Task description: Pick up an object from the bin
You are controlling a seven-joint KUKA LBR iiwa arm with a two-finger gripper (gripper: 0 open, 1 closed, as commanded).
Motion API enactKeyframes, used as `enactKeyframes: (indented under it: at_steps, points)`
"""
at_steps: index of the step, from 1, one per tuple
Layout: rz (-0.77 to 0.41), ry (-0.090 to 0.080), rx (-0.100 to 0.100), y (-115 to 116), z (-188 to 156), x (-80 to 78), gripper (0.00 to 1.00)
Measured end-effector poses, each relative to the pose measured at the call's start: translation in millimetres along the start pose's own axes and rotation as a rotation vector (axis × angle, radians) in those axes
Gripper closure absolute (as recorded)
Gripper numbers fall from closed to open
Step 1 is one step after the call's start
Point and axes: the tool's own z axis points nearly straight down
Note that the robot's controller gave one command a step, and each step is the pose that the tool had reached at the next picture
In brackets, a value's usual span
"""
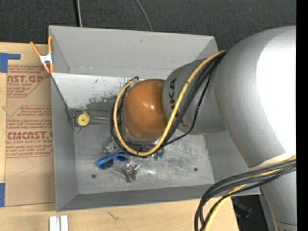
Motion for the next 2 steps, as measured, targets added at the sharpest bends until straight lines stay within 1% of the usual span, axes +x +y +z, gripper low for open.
enactKeyframes:
  at_steps: [1,2]
  points:
    - [0.004,-0.005,0.0,-1.3,-4.6,-0.6,1.0]
    - [0.037,-0.004,0.0,3.2,-99.2,-5.4,1.0]
